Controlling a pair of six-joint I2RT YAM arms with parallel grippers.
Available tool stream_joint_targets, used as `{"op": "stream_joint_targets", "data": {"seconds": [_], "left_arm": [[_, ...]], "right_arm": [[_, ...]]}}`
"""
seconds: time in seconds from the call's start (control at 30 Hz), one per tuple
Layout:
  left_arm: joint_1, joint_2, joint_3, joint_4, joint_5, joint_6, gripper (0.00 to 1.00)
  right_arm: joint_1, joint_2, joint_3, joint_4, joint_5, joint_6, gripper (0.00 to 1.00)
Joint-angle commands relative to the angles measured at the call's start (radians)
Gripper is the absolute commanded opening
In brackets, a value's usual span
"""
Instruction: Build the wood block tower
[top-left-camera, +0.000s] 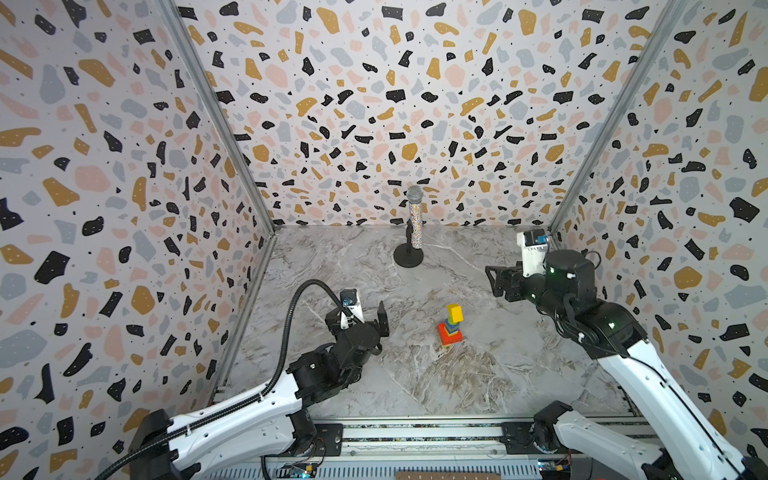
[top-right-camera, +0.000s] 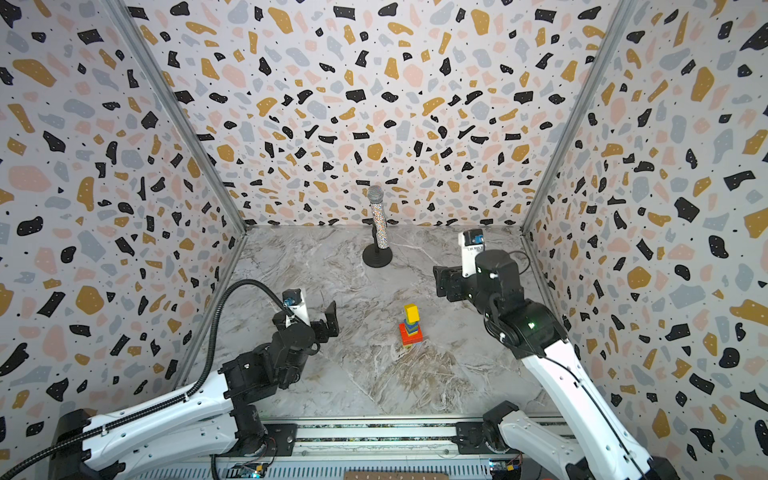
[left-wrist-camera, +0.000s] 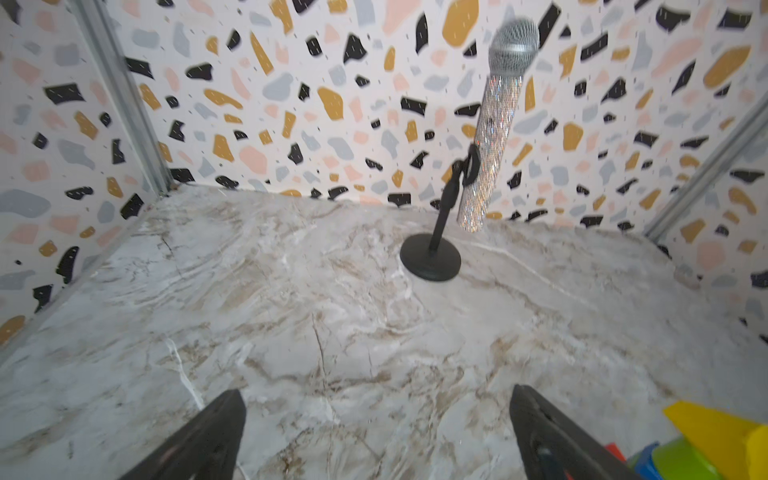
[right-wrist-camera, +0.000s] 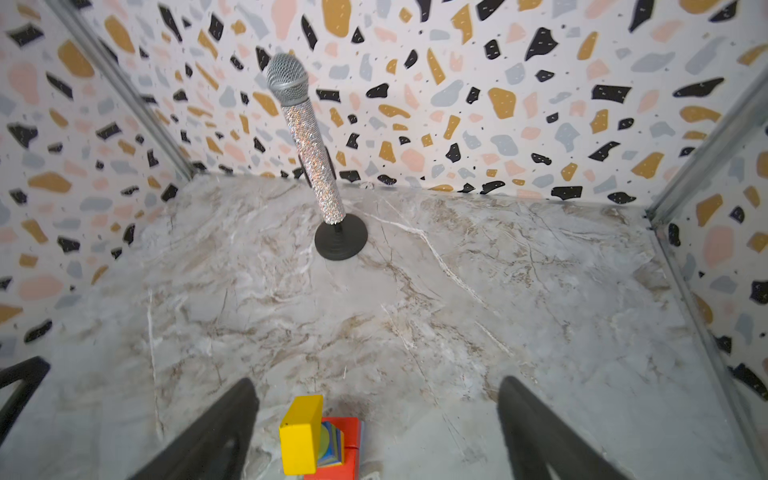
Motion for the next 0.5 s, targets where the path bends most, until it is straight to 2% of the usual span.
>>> {"op": "stream_joint_targets", "data": {"seconds": [0.0,0.1,0.13,0.27,0.37,0.47], "left_arm": [[0.031,-0.056,-0.045,0.067,-0.154,0.038,1.00],[0.082,-0.101,-0.130,0.209,-0.248,0.025,1.00],[0.107,-0.106,-0.148,0.225,-0.278,-0.009,1.00],[0.206,-0.083,-0.151,0.266,-0.271,0.039,1.00],[0.327,-0.030,-0.129,0.266,-0.207,0.095,1.00],[0.513,0.060,-0.146,0.313,-0.032,0.142,1.00]], "right_arm": [[-0.008,-0.079,-0.181,0.315,0.109,-0.037,0.99],[-0.023,-0.103,-0.373,0.527,0.261,-0.043,0.99],[-0.032,-0.099,-0.461,0.632,0.272,-0.072,0.99],[-0.079,-0.027,-0.682,0.961,0.342,-0.114,0.99],[-0.141,0.064,-0.738,1.056,0.400,-0.127,0.99],[-0.201,0.145,-0.766,1.102,0.399,-0.115,0.99]]}}
